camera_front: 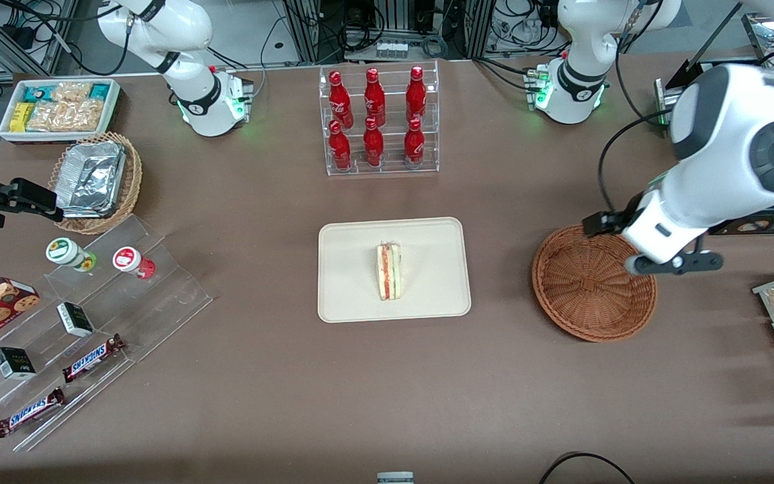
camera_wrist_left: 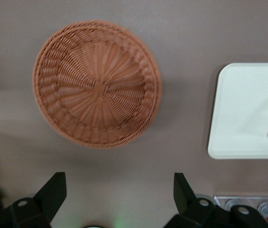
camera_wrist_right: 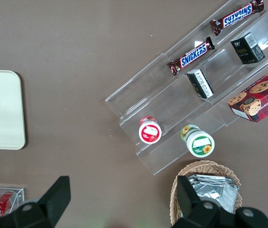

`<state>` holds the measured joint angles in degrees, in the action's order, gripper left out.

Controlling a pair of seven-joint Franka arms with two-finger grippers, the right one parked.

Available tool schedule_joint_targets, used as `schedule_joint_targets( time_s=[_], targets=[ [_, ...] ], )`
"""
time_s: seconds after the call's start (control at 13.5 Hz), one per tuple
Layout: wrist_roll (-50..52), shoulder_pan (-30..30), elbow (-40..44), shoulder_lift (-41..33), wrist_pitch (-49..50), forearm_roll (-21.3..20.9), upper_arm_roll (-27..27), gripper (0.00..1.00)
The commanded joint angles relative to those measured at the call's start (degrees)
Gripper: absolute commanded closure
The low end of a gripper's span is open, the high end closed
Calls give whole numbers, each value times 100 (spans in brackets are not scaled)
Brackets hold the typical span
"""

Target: Place sandwich from basket to tray

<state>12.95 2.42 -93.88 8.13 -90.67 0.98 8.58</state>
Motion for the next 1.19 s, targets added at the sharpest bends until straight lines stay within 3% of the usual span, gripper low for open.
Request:
schedule_joint_targets(
  time_s=[0.0,0.52,1.11],
  targets=[
    [-126,-302,-227,-417,234,86,240,0],
    [-144,-426,-227,-883,910,7,259,0],
    [-601,-365,-174,-1226,1377,25,-181,0]
  ],
)
